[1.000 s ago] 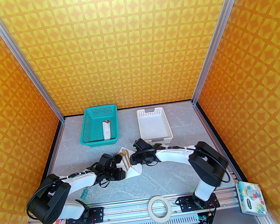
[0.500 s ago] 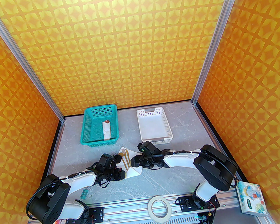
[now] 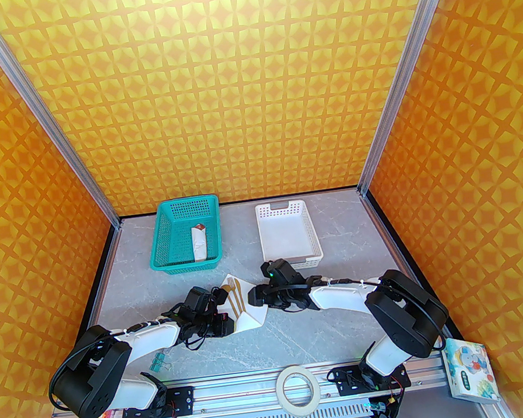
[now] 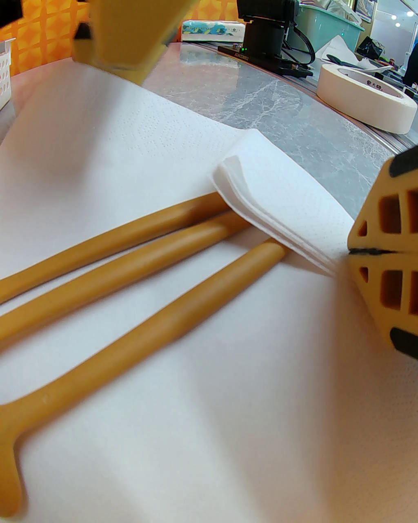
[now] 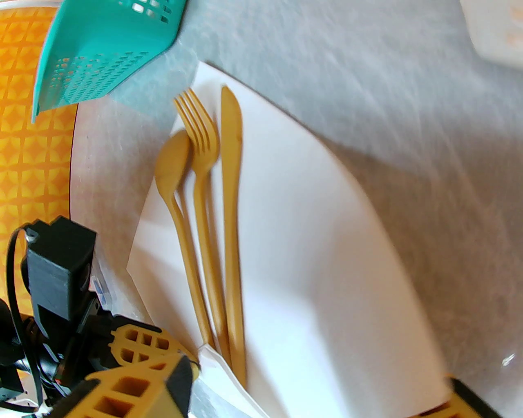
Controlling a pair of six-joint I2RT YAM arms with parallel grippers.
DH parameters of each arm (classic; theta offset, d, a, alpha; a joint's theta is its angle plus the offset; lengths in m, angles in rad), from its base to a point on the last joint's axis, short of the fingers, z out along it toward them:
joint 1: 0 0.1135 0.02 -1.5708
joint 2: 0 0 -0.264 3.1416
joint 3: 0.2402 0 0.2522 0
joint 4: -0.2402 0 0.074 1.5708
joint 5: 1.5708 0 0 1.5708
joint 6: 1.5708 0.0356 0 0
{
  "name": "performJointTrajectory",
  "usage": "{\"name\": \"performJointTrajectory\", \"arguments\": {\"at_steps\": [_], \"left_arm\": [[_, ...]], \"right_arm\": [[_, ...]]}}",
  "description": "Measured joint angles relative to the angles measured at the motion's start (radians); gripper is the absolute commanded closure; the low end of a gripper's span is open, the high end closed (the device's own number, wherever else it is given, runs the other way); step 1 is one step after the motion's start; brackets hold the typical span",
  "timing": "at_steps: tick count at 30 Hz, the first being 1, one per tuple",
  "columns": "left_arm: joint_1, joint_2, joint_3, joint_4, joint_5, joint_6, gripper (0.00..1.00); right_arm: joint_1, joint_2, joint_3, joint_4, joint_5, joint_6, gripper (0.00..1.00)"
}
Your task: Place the utensils on the paper napkin and roll it up
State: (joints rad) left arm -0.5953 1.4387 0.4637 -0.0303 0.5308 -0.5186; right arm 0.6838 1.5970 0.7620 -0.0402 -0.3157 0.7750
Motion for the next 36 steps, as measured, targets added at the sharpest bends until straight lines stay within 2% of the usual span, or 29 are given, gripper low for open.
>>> {"name": "performJointTrajectory", "arguments": {"at_steps": [4,10,17,27,36], "left_arm": [[0.0,0.0,0.0,0.0,0.0,0.0,1.0],[0.0,0.0,0.0,-0.003,0.0,0.0,1.0],[0.0,-0.002,0.0,-0.005,-0.001,0.0,1.0],[0.0,-0.006,0.0,-0.011,-0.008,0.0,1.0],[0.0,-0.007,0.0,-0.011,-0.011,0.0,1.0]], "right_arm": [[-0.006,0.0,0.026,-0.043,0.029,-0.038,0.45],[-0.017,0.0,0.04,-0.122,0.068,-0.083,0.67],[-0.017,-0.023,0.065,-0.191,0.088,-0.121,0.82],[-0.01,-0.027,0.071,-0.196,0.018,-0.114,0.87],[0.045,0.015,0.106,-0.136,-0.063,-0.051,0.88]]}}
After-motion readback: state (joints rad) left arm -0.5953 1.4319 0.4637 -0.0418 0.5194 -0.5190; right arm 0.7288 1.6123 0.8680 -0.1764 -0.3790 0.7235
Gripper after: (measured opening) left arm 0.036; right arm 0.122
